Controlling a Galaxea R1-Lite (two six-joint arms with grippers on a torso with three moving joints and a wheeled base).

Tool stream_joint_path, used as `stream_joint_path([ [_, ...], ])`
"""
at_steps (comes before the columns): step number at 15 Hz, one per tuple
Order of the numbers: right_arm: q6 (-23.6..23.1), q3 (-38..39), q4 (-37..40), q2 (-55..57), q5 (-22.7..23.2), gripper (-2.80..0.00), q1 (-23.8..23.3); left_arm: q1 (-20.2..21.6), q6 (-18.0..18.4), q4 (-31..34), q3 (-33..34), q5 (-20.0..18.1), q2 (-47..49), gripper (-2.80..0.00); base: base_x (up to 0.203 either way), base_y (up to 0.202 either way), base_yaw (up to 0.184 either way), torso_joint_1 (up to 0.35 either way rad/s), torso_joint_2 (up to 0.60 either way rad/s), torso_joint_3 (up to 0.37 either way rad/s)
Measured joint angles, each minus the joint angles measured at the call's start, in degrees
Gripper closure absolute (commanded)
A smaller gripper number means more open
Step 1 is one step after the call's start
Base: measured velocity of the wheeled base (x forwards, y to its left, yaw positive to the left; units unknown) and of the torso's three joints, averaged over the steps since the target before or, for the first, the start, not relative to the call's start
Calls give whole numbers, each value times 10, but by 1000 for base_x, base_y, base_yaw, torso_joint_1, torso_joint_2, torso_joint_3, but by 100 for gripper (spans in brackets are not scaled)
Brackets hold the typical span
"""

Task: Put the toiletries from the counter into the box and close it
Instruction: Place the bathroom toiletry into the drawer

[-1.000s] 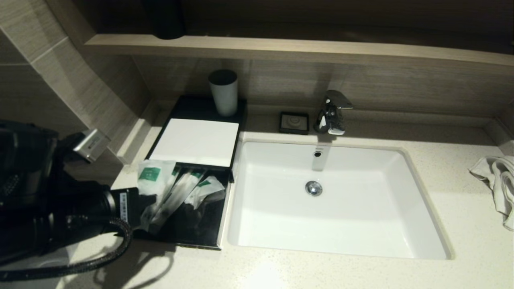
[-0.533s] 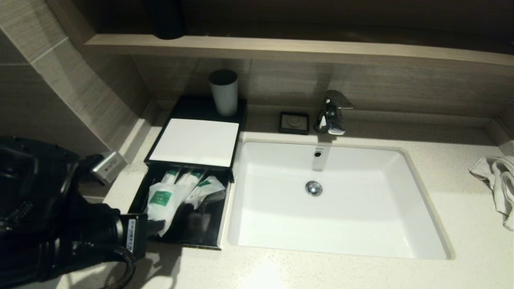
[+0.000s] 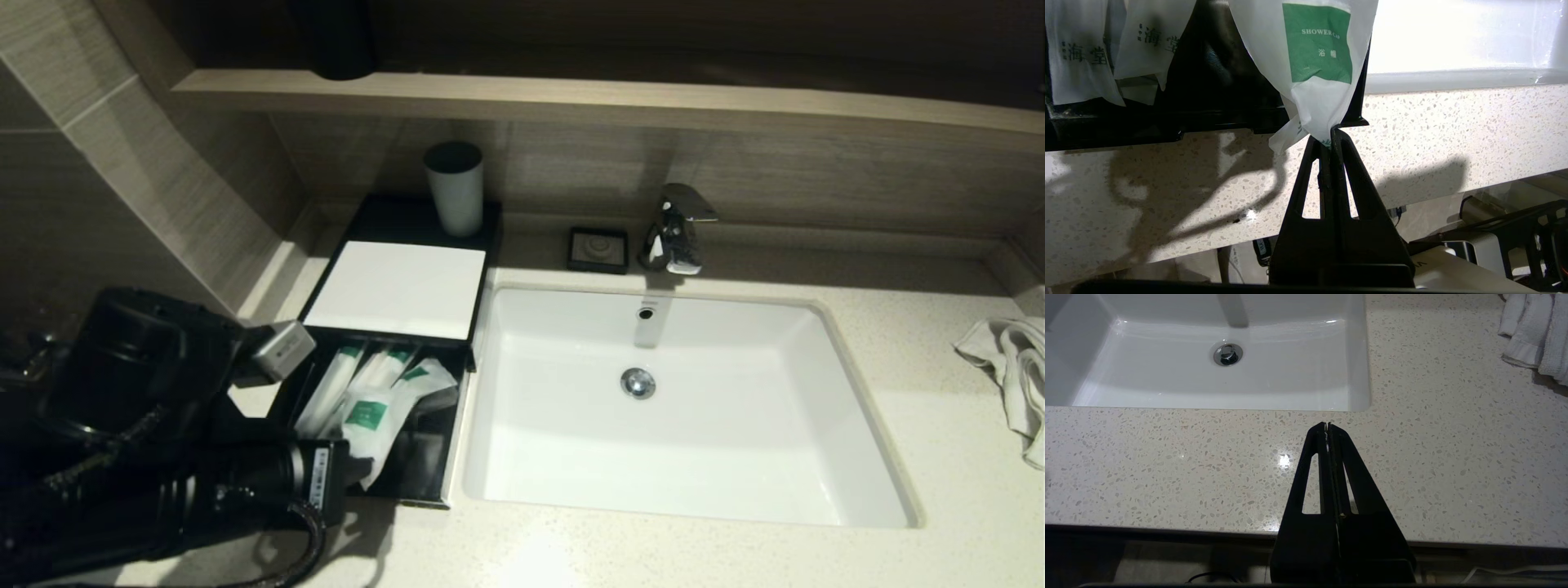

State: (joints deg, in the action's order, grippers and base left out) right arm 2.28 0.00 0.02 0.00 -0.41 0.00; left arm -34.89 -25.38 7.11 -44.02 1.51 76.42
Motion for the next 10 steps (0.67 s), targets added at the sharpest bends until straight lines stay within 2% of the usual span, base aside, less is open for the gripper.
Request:
stream_joint_path([
  [10, 0, 0, 0, 0, 0, 0, 0, 0, -2, -4, -9, -1, 53, 0, 0, 0, 0, 0, 0, 0],
])
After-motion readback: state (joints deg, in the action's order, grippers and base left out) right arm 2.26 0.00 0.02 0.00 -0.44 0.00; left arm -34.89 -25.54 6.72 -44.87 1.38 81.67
